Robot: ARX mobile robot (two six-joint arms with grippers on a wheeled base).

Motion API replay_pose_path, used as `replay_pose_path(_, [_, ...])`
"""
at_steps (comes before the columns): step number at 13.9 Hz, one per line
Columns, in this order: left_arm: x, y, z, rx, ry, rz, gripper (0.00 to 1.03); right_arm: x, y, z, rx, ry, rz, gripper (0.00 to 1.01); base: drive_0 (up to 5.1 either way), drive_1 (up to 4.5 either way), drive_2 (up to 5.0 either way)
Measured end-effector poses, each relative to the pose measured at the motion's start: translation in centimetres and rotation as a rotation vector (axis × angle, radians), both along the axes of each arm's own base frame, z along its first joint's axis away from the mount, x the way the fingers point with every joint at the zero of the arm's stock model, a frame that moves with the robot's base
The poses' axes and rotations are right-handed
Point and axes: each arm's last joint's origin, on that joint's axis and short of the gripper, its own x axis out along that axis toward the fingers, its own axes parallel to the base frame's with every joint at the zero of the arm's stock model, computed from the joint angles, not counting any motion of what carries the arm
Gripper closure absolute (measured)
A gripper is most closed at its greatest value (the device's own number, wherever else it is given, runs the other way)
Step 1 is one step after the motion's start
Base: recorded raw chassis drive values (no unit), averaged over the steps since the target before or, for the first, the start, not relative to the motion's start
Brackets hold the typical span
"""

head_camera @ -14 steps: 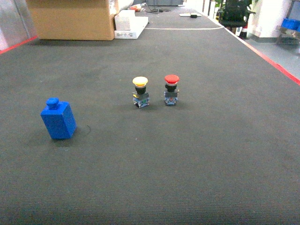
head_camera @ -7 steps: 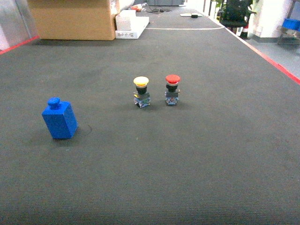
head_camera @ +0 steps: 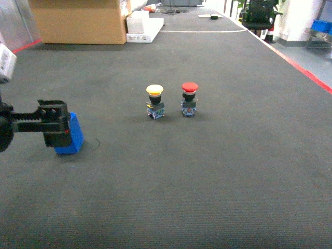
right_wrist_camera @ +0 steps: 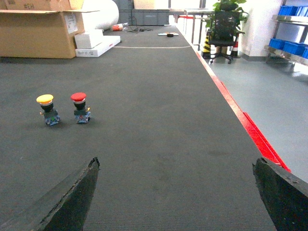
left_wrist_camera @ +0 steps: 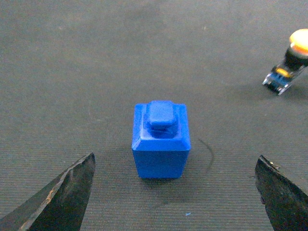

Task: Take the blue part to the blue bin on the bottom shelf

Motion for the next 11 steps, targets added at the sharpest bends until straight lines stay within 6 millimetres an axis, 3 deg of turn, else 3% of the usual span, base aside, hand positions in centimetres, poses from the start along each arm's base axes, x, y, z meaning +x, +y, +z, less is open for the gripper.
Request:
replay_pose_path(4, [4.9,0.9,-3.5,-0.02,0.097,-0.02,0.05,0.0,0.0,0.0,0.0,0.0,0.0,0.03,0.0,0.0,0.0])
replay_pose_path(8, [7.7,0.9,-6.3,-0.012,0.151,-0.061,0.05,0.0,0.0,0.0,0.0,0.0,0.0,0.03,0.0,0.0,0.0])
replay_pose_path(11, [8.0,1.2,-6.3,0.021,0.127,-0.068,0.35,0.0,0.0,0.0,0.0,0.0,0.0,0.03,0.0,0.0,0.0])
